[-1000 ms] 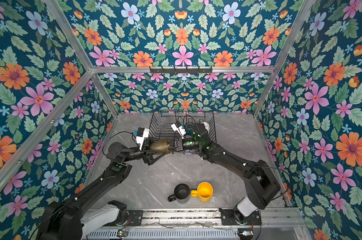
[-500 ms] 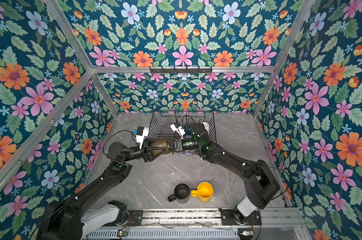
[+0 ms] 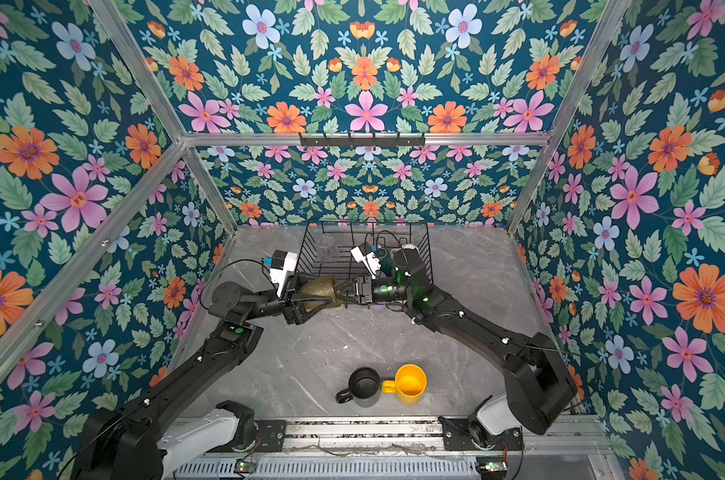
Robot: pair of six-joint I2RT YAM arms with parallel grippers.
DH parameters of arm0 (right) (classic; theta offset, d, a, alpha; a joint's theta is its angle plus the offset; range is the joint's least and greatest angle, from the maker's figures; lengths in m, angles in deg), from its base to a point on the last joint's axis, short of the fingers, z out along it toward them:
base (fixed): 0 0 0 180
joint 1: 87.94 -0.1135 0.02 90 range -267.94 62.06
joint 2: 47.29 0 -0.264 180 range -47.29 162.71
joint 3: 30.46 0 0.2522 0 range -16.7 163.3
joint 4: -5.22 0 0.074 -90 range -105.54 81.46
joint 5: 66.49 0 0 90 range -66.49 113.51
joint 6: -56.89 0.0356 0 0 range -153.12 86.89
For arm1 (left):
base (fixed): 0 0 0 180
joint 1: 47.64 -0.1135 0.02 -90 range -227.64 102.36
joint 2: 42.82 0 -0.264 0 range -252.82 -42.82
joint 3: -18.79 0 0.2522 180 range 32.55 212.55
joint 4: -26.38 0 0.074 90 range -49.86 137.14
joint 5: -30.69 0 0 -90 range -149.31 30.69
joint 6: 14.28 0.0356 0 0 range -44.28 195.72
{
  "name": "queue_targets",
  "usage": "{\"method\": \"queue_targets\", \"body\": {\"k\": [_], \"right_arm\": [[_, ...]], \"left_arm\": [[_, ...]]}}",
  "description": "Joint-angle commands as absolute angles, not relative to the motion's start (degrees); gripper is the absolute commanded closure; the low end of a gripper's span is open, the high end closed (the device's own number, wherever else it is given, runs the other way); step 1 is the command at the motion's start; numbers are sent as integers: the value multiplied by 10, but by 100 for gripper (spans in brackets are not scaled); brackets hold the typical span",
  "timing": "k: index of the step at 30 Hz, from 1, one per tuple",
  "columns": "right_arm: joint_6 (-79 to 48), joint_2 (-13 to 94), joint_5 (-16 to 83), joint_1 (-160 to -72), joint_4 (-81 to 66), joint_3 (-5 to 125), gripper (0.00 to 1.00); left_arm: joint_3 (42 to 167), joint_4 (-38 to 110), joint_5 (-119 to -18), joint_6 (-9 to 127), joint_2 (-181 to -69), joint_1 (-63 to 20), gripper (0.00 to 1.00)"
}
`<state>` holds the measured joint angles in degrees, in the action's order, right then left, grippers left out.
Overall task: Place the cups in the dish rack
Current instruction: 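Open the right gripper and pull back while the left gripper holds the gold glass, then carry the gold glass over the rack and lower it upside down with the left gripper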
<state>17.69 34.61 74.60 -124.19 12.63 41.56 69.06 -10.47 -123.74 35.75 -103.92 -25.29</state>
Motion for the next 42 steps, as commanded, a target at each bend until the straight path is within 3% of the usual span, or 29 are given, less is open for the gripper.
{"method": "queue_targets", "body": {"k": [1, 5, 9, 15, 42], "right_arm": [[94, 301, 655, -1227, 0, 402, 49], [-7, 219, 501, -1226, -160, 402, 36], [-38, 141, 371, -1225, -204, 370, 17], [-57, 61, 282, -1224, -223, 333, 5], [-62, -4, 248, -1214, -235, 289, 1]], "left_arm": [[698, -89, -1229, 392, -1029, -254, 100], [725, 36, -1185, 456, -1022, -254, 100], [748, 120, -1132, 503, -1025, -253, 100], [815, 266, -1039, 570, -1059, -254, 100], [1233, 700, -720, 674, -1414, -238, 100]]}}
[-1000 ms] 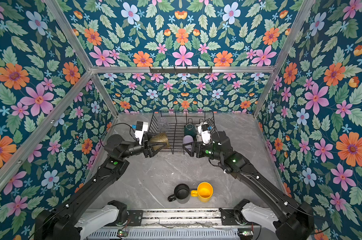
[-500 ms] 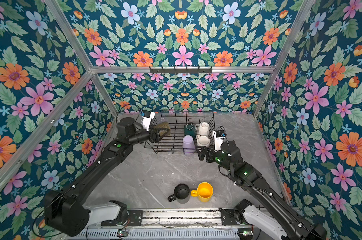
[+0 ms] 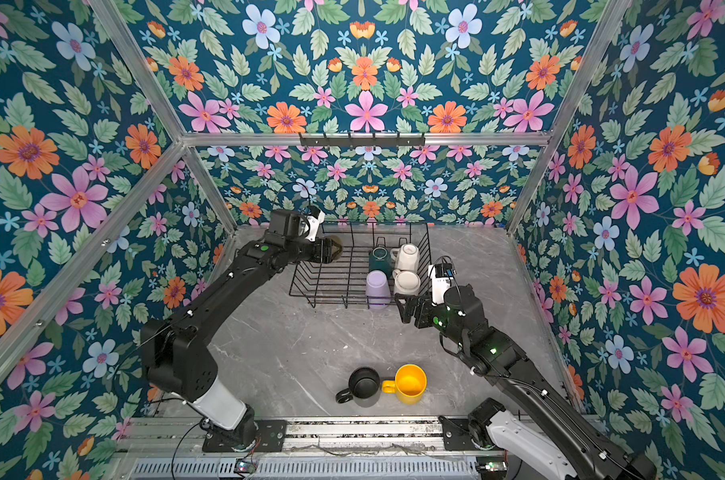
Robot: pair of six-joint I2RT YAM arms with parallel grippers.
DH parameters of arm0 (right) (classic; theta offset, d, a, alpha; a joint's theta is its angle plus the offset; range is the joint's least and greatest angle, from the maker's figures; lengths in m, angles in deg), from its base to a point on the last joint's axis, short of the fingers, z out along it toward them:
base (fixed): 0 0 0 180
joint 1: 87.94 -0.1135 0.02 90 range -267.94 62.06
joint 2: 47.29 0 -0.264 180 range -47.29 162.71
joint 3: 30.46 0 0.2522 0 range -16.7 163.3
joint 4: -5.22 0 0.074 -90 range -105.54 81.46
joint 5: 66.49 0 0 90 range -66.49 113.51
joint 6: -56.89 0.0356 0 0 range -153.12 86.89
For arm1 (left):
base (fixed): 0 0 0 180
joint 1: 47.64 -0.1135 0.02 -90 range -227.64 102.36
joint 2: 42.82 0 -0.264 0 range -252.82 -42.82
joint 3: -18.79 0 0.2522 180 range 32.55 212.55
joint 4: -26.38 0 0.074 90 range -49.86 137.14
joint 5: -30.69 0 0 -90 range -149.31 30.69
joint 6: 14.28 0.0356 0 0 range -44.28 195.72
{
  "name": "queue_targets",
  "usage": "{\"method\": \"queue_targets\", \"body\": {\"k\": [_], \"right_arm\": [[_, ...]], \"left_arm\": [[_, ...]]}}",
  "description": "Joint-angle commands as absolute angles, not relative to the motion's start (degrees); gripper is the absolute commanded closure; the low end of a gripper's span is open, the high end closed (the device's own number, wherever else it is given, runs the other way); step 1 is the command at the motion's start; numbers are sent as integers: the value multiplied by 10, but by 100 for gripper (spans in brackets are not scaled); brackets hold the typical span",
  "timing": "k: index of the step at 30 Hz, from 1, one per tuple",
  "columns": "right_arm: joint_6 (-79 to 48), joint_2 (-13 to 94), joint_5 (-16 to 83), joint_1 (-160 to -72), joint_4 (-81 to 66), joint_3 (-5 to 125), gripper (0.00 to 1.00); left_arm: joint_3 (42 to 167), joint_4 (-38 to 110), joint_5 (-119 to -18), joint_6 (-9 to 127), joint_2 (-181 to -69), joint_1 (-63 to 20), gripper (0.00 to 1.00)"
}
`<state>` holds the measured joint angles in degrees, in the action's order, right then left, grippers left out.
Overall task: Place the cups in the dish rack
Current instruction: 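Carry the gold glass over the rack and lower it upside down with the left gripper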
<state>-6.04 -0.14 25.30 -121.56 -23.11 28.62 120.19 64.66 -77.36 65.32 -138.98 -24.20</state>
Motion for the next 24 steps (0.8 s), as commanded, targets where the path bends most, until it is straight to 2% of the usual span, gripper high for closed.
{"method": "queue_targets", "body": {"k": [1, 10, 24], "right_arm": [[-62, -4, 251, -1215, -237, 290, 1], [-62, -8, 253, -1215, -232, 280, 1], [-65, -2, 247, -1212, -230, 275, 1]], "left_arm": [[1247, 709, -713, 677, -1427, -237, 100], [1369, 761, -646, 692, -1551, -216, 100], [1481, 787, -616, 700, -1684, -194, 100]]}}
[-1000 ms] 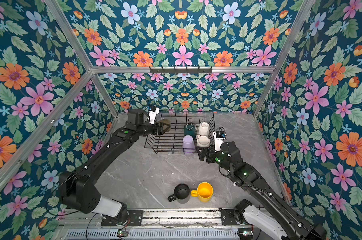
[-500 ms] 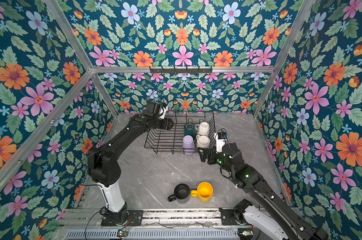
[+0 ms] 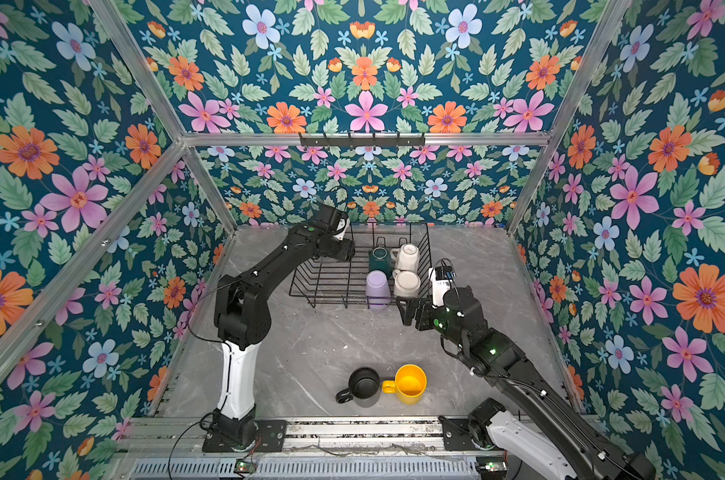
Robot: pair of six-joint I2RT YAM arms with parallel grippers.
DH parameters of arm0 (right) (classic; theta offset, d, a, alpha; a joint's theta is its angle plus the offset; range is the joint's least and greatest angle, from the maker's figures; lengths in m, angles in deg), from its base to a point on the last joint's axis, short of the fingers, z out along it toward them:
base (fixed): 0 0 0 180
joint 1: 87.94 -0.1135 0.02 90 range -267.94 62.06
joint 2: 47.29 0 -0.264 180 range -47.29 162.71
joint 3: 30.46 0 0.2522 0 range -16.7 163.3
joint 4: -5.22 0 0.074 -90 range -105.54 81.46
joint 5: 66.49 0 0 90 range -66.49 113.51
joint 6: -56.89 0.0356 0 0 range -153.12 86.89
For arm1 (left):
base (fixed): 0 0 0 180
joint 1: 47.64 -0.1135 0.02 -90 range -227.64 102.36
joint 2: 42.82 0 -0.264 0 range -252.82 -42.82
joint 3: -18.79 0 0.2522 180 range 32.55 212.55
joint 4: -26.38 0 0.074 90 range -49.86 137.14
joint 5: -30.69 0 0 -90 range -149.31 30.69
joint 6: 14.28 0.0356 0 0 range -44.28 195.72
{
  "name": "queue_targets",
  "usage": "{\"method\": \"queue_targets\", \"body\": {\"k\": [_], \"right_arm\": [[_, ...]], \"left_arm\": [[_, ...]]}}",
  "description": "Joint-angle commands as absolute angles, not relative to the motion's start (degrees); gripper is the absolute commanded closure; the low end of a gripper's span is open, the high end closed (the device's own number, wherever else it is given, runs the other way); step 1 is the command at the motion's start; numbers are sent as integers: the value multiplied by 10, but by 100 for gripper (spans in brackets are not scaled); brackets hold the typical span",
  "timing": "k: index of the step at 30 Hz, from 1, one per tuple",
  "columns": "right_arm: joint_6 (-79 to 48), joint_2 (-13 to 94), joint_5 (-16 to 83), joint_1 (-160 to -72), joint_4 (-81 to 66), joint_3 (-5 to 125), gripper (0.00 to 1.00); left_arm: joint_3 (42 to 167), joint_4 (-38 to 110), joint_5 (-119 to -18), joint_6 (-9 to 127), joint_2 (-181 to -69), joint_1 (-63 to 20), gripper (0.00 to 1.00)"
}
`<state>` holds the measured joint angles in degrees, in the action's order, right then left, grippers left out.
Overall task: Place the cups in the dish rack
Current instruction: 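Carry the gold glass over the rack and lower it upside down with the left gripper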
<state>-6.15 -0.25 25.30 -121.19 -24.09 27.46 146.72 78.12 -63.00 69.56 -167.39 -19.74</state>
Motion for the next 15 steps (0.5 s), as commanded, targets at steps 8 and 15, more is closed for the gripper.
{"method": "queue_targets", "body": {"k": [8, 15], "right_arm": [[-62, -2, 254, -1210, -233, 273, 1], [-55, -18, 252, -1210, -239, 265, 1]], "left_arm": [[1537, 783, -586, 689, -1755, -189, 100], [1557, 762, -582, 676, -1790, -189, 89]]}}
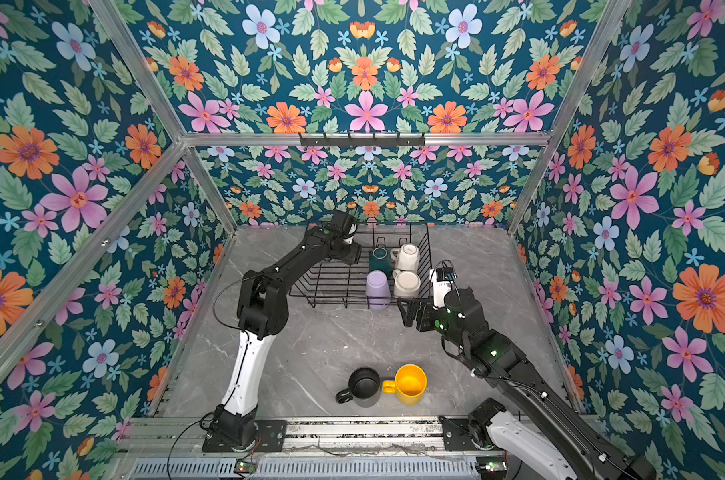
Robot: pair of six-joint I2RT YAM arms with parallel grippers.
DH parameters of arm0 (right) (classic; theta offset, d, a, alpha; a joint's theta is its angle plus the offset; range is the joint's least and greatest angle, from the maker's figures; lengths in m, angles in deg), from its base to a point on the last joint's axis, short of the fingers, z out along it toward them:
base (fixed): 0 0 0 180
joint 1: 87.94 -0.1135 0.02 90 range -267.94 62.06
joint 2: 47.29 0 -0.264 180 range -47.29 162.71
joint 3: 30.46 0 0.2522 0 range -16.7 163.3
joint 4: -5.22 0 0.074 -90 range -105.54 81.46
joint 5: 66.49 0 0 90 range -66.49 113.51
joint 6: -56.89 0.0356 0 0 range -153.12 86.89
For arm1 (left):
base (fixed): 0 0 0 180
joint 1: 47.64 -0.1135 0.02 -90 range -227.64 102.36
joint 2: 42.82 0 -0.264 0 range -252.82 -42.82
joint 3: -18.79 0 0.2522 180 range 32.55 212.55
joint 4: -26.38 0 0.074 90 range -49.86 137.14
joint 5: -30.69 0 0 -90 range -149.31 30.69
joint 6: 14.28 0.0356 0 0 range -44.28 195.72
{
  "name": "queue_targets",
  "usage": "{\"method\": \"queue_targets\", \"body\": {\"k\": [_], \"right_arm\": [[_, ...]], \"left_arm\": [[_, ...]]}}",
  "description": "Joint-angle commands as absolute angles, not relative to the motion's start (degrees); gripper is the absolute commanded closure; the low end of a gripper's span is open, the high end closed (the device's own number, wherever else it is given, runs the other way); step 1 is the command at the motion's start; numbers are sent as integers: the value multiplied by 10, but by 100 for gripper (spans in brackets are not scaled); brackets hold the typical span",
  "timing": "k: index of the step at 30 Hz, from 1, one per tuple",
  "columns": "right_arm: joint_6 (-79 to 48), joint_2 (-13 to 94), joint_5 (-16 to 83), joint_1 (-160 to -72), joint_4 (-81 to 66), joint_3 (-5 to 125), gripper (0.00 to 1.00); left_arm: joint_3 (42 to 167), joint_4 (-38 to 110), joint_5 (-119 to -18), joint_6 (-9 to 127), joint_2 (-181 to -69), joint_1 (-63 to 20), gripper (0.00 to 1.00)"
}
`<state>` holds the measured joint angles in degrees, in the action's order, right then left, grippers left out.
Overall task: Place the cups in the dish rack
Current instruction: 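Carry the gold glass over the rack and lower it upside down with the left gripper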
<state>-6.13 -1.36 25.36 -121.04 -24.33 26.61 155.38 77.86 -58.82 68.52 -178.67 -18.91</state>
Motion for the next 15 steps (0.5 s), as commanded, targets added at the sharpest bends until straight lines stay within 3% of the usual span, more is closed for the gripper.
{"method": "queue_targets", "body": {"k": [1, 10, 15], "right_arm": [[-54, -20, 252, -1211, -241, 264, 1], [-51, -28, 252, -1210, -244, 258, 1], [-51, -28, 252, -1210, -244, 258, 1]], "left_arm": [[1558, 759, -583, 675, -1793, -189, 85], [1549, 733, -579, 661, -1811, -189, 34], [1549, 732, -577, 661, -1812, -189, 21]]}}
